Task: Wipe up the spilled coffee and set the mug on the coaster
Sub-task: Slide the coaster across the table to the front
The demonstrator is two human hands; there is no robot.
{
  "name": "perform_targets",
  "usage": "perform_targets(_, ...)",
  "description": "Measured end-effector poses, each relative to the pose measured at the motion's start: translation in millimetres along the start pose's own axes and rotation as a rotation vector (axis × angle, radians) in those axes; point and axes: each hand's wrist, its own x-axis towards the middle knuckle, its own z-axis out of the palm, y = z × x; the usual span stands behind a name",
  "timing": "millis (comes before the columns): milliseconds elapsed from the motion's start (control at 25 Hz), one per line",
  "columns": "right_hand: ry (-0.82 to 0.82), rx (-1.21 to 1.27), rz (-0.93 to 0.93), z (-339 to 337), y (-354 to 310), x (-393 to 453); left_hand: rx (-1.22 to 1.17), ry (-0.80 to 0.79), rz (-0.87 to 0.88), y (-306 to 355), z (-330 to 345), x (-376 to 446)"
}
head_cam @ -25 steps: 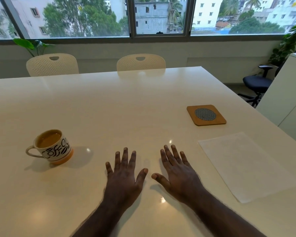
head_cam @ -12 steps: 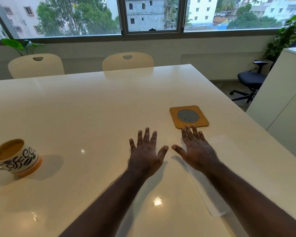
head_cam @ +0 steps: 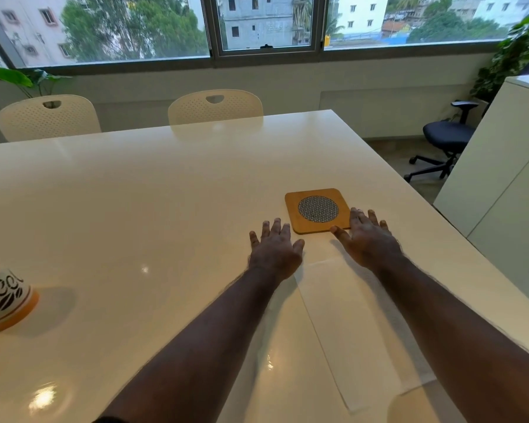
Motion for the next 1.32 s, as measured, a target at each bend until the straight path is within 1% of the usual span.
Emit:
perform_targets(120, 0.079, 0.022, 0.077, -6.0, 1.7, 10.3, -0.039, 0.037, -0.053, 10.2, -1.9, 15.3)
perform_targets(280, 0.145, 0.029, 0.103, -12.0, 0.8, 19.9, -0.098, 0.054, -0.097, 15.5, -5.9, 24.2)
perform_targets(360, 0.16, 0.094, 0.102, -12.8, 0.5, 23.3, -0.163, 0.063, -0.101, 19.0, -6.7, 25.5)
perform_targets(520, 0.157, 0.271, 0.109, -10.1, 0.0, 31.9, -0.244, 0.144, -0.148, 24.1, -7.4, 27.9)
perform_targets(640, 0.177, 0.413, 0.162, -9.9, 1.9, 40.8, -0.327, 0.186, -0.183, 25.5, -12.1, 32.0)
perform_targets(720, 0.179, 0.476, 0.197, -10.5, 3.9, 44.8, -0.401, 0.246, -0.242, 24.2, -17.7, 34.2)
perform_targets(800, 0.161, 0.546, 0.216, -11.0, 5.6, 46.5, -0.428, 0.292, -0.265, 19.7, -22.9, 36.3)
perform_targets(880, 0.143, 0.619, 0.229, -12.9, 5.2, 45.6, -0.451, 0.302, -0.252, 12.5, -25.5, 37.3)
perform_targets(1040, 0.142, 0.706, 0.242, -17.4, -5.1, 35.6, -0.672, 0.365, -0.283, 0.9, -32.3, 25.4)
perform_targets(1120, 0.14, 0.732, 0.232, -19.7, -17.2, 25.8, -0.728, 0.389, -0.285, -7.6, -39.6, 14.2)
perform_targets(1320, 0.143, 0.776, 0.169, -23.3, -59.3, -8.1, -0.779, 0.348, -0.279, -45.9, -62.5, -33.5)
